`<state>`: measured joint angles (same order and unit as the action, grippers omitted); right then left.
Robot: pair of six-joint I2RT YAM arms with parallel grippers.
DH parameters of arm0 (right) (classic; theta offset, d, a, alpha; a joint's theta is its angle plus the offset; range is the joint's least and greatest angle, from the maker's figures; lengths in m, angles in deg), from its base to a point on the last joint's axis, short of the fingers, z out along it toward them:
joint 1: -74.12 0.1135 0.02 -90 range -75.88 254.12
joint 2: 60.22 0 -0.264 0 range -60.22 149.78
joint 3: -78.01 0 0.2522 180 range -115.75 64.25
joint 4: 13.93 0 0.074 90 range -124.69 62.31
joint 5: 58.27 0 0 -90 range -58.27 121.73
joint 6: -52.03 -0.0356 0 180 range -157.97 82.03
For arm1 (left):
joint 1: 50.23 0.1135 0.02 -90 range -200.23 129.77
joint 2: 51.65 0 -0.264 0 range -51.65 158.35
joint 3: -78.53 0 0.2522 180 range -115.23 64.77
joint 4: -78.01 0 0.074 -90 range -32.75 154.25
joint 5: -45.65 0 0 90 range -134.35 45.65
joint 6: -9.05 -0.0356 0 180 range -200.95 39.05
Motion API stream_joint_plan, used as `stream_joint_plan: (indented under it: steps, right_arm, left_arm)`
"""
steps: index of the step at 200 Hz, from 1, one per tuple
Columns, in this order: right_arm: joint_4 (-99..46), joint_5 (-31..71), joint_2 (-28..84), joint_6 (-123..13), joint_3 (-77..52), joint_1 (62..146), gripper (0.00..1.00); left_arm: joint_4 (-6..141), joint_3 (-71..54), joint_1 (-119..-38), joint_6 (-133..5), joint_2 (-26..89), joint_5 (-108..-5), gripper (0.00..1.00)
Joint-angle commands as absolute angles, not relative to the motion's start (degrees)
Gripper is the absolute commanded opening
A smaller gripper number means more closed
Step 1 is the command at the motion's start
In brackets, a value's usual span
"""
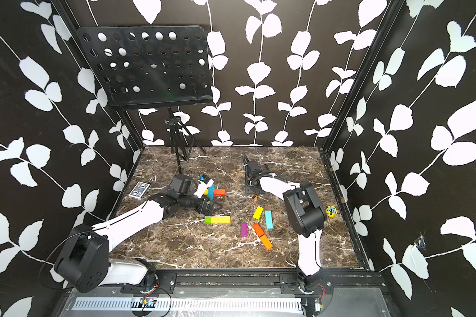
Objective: Assemble the letter t with building blocks
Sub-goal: Move the building block to the center of the board, then pick up the building block from the center of the board.
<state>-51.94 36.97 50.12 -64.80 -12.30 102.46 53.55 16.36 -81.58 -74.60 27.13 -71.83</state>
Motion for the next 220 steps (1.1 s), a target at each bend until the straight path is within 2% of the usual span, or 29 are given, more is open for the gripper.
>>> stream_joint_plan:
  steps: [1, 57, 93, 113, 128, 157, 165, 177, 220]
  right_arm:
    - [-51.53, 36.99, 43.14, -64.58, -8.18, 102.16, 0.56]
    - [-51.41, 33.9, 27.63, -65.23, 3.86, 102.28, 0.57]
    - [-51.32, 31.36, 15.55, -65.73, 13.47, 102.67, 0.59]
    - [-51.86, 30.6, 9.55, -66.0, 18.43, 103.69, 0.61]
    - [-52.28, 30.44, 6.27, -66.35, 21.71, 105.39, 0.65]
    - [-53.38, 32.03, -0.8, -67.47, 27.0, 110.41, 0.75]
    - [-53.18, 32.13, -3.44, -68.2, 28.76, 111.34, 0.82]
    - [-53.56, 32.16, -7.97, -69.3, 31.07, 112.54, 0.98]
    - [-59.52, 31.85, -24.57, -71.28, 37.49, 114.35, 0.99]
  left_arm:
    - [50.34, 13.31, -83.24, -76.64, 27.45, -67.26, 0.98]
    - [45.87, 8.18, -90.01, -67.29, 30.79, -55.49, 0.91]
    - [47.23, 7.79, -98.17, -55.93, 32.93, -48.23, 0.81]
    - [46.95, 6.75, -103.63, -51.64, 35.05, -42.05, 0.8]
    - [46.21, 5.45, -107.11, -49.14, 37.71, -38.26, 0.78]
    - [44.64, 2.53, -111.78, -45.17, 43.04, -33.94, 0.67]
    - [44.24, 1.89, -112.48, -43.91, 44.3, -33.54, 0.62]
    - [44.6, 1.36, -113.37, -42.42, 45.55, -33.67, 0.59]
    - [43.08, -1.1, -115.71, -40.12, 48.61, -32.31, 0.57]
